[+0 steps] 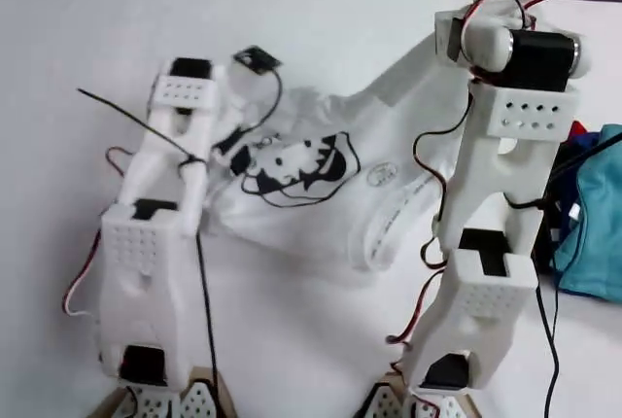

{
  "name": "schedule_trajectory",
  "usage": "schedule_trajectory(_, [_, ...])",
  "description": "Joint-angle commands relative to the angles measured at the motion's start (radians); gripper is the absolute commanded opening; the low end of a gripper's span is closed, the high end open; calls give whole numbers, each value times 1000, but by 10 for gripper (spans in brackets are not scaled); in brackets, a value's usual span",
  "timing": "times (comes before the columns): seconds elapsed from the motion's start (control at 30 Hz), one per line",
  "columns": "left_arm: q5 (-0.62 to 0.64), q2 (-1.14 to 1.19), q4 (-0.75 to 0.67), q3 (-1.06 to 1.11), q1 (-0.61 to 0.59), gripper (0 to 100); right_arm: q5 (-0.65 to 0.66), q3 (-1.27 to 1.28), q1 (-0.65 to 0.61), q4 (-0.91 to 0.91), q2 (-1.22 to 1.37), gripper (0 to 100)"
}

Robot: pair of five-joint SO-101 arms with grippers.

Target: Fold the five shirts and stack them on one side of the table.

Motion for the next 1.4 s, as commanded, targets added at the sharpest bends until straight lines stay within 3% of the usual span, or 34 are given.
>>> schedule_trajectory(0.0, [0,35,61,-50,32,165,8,-2,-7,1,-62,19])
schedule_trajectory(0.1, [-2,72,117,-51,-11,12,8,-3,25,-8,-68,19])
schedule_trajectory(0.37, [-115,64,242,-4,-189,24,8,-51,139,-18,-68,19])
schedule_trajectory(0.53, [-272,-78,241,297,-250,24,6,-66,122,-15,-70,19])
schedule_trajectory(0.7, [-393,-344,229,587,-253,24,6,8,7,15,-82,19])
schedule_trajectory(0.87, [-446,-672,219,670,-304,24,6,230,-67,15,-266,19])
schedule_trajectory(1.03, [-456,-875,157,670,-362,28,8,721,-73,4,-455,20])
schedule_trajectory(1.2, [-287,-832,-75,667,-351,116,89,1246,-18,-282,-464,20])
schedule_trajectory(1.37, [-232,-680,-235,650,-272,235,158,1452,-7,-389,-461,22])
